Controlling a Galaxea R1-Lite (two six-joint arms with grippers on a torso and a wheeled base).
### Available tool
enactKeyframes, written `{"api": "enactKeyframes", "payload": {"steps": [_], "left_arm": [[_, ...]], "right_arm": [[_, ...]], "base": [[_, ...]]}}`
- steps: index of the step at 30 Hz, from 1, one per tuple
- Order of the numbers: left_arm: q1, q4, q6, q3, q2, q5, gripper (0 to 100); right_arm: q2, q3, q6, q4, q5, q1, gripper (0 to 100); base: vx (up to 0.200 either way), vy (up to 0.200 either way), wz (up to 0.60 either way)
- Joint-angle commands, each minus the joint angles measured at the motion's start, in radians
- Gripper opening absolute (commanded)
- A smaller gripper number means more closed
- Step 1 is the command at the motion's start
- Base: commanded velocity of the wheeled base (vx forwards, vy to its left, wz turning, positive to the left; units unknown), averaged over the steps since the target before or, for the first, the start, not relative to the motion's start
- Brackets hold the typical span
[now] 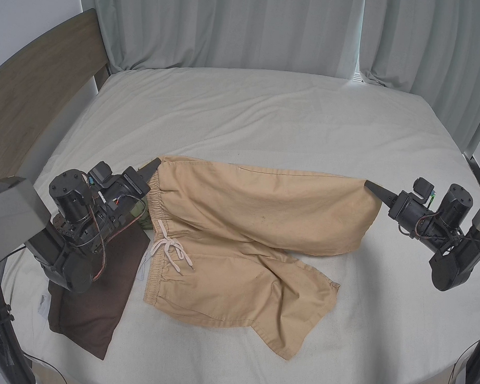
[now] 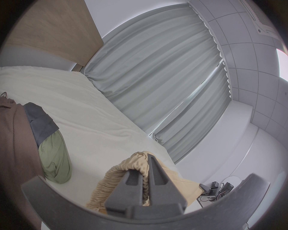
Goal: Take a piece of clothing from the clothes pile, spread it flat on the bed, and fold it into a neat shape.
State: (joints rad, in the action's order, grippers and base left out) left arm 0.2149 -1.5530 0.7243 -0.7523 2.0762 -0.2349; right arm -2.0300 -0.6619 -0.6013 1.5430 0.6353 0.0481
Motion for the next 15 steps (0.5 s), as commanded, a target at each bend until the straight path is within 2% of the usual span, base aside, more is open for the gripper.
{"api": "enactKeyframes", "payload": {"steps": [1, 15], "left_arm": [[-0.002, -0.002, 0.001, -0.041, 0.055, 0.000, 0], [-0.019, -0.002, 0.001, -0.182, 0.165, 0.002, 0]], "right_arm": [[-0.064, -0.058, 0.001, 0.000, 0.001, -0.001, 0], [-0.202, -0.226, -0.002, -0.001, 0.000, -0.001, 0]], "base": [[0.000, 0.000, 0.00], [0.000, 0.000, 0.00]]}}
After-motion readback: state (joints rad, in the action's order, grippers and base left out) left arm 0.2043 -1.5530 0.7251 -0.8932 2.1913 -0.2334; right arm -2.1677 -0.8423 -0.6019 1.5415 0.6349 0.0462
